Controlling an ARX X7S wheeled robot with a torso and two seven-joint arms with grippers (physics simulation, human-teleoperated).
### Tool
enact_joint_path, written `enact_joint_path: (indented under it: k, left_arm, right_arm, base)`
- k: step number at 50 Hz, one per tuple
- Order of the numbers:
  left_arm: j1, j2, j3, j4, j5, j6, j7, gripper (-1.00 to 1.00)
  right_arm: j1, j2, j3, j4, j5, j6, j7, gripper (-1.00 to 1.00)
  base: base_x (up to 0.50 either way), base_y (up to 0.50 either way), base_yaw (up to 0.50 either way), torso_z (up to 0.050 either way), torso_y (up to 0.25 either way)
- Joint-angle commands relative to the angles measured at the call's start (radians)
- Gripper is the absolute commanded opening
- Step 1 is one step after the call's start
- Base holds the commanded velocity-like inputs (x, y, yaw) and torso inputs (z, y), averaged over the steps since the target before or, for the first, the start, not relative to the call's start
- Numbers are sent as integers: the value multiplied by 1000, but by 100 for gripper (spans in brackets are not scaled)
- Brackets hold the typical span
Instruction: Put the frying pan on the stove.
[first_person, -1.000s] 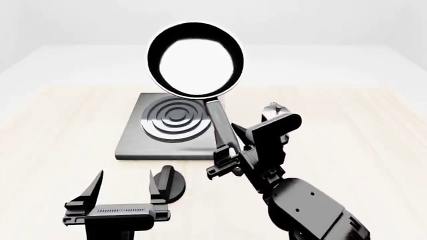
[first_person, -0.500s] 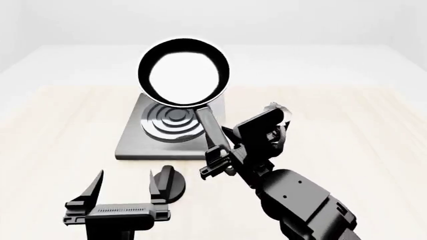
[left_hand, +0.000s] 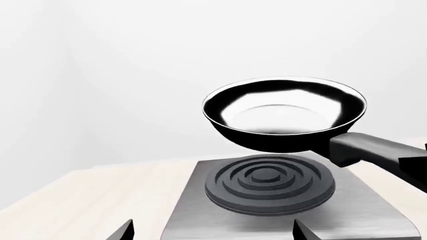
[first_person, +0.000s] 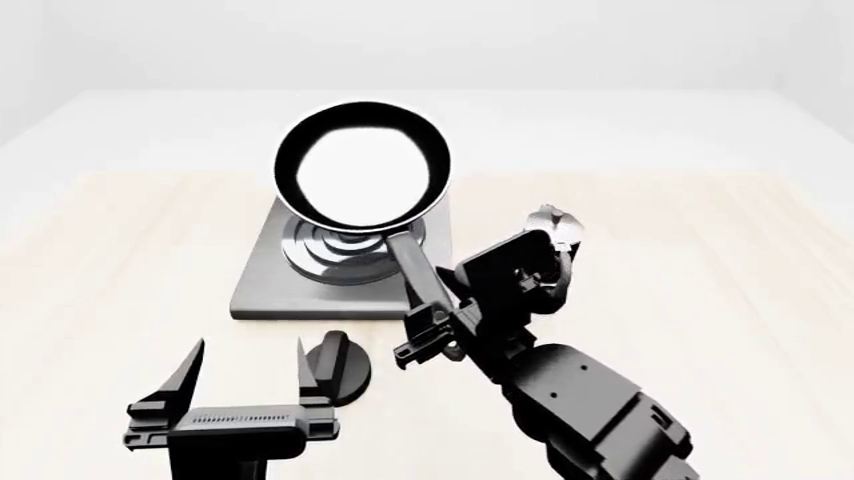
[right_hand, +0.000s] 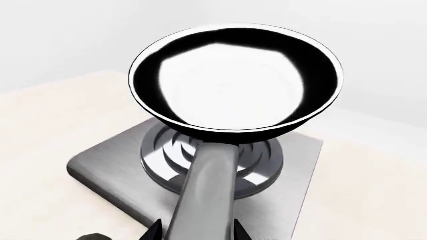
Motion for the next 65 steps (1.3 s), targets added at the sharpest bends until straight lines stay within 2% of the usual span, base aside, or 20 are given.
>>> enact_joint_path:
  k: [1,65]
  left_arm:
    - [-2,-2,1,-2,-3,1,-2,100]
    - [-4,-14,14,5,-8,0,-19,100]
  right_arm:
    - [30,-22,21,5,-53,-19,13,-100]
    - [62,-111,-32,229,-104,-90,-35,-100]
  base:
    - [0,0,0,0,0]
    - [0,0,0,0,2]
